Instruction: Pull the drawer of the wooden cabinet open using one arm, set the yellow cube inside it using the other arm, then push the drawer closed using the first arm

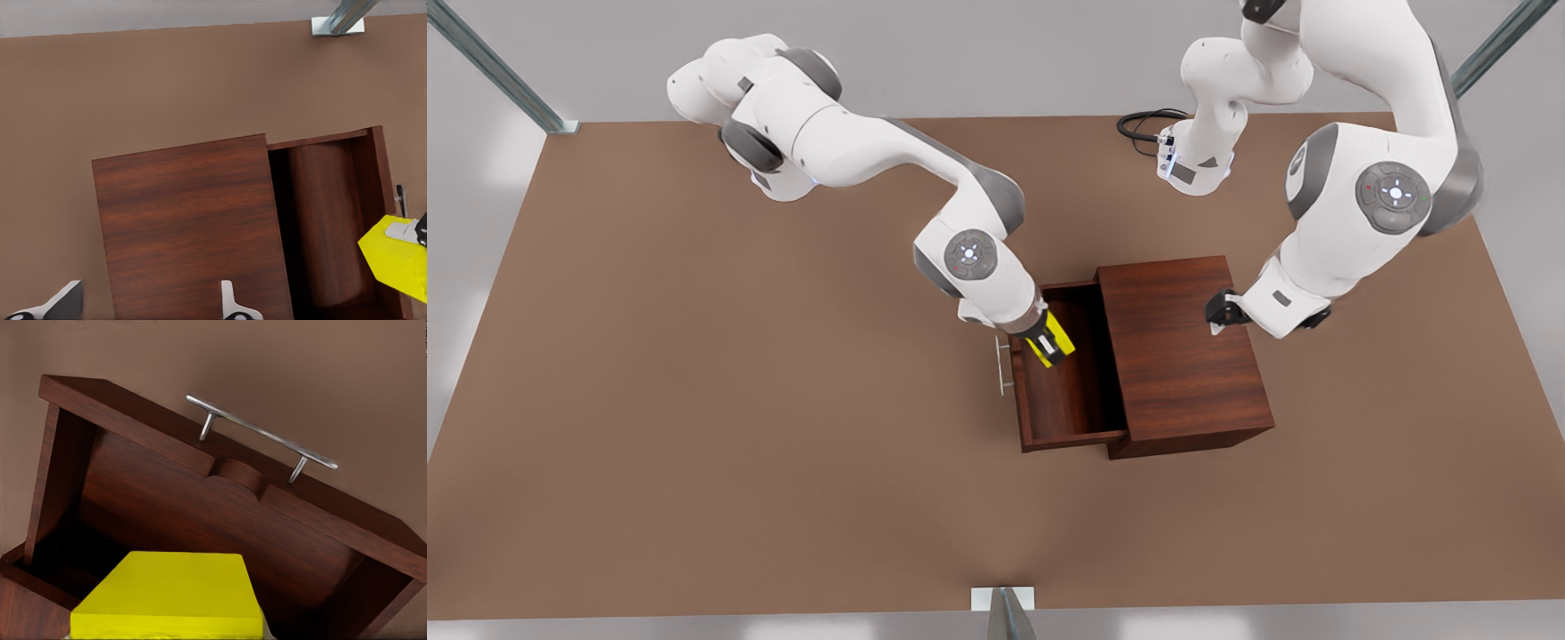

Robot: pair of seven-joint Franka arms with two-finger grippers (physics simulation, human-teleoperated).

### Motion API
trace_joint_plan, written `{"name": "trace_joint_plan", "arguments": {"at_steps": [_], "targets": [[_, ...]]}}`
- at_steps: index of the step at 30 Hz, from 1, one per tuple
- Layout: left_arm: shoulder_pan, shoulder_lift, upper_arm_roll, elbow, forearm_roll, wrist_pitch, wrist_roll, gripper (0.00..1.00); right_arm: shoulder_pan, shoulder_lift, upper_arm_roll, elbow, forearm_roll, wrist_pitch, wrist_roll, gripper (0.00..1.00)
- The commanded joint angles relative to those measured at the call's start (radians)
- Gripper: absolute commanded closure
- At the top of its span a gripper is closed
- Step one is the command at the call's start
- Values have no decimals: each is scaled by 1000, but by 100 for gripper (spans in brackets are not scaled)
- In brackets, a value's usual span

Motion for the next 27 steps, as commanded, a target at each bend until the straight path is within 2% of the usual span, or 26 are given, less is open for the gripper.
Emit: {"name": "trace_joint_plan", "arguments": {"at_steps": [1, 5, 8, 9, 11, 12, 13, 14, 15, 17, 18, 20, 23, 27], "targets": [[-25, 16, 0, 23, 3, -2, -224, 0, 0, 0, 0, 3, -1, 28, 430, 0], [-109, 59, 0, 67, 30, -2, -349, 0, -36, -17, 0, 3, -4, 0, 420, 0], [-238, 153, 1, 155, 69, 10, -545, 0, -386, -121, 41, 4, -3, -260, 197, 0], [-267, 182, 1, 185, 76, 10, -586, 0, -515, -126, 41, 3, -6, -389, -55, 0], [-331, 264, 3, 256, 75, 63, -695, 0, -675, -201, 41, -69, -38, -414, -565, 0], [-393, 358, 9, 334, 93, 139, -877, 0, -695, -289, -18, -211, -56, -363, -886, 0], [-433, 400, 11, 362, 122, 146, -892, 0, -695, -337, -77, -303, -55, -322, -1099, 0], [-483, 452, 12, 380, 165, 195, -954, 0, -689, -415, -156, -443, -52, -316, -1478, 0], [-517, 492, 14, 395, 194, 246, -1026, 0, -687, -524, -207, -628, -47, -316, -1711, 0], [-540, 515, 15, 422, 196, 280, -1036, 0, -689, -661, -239, -868, -41, -205, -1827, 0], [-557, 516, 15, 423, 199, 309, -1059, 0, -693, -655, -252, -836, -50, -216, -1809, 0], [-588, 588, 23, 425, 228, 416, -1139, 0, -696, -574, -253, -646, -52, -359, -1796, 0], [-586, 670, 32, 425, 230, 541, -1155, 0, -695, -564, -253, -643, -50, -360, -1779, 0], [-586, 720, 43, 425, 230, 603, -1166, 0, -696, -552, -255, -641, -49, -359, -1740, 0]]}}
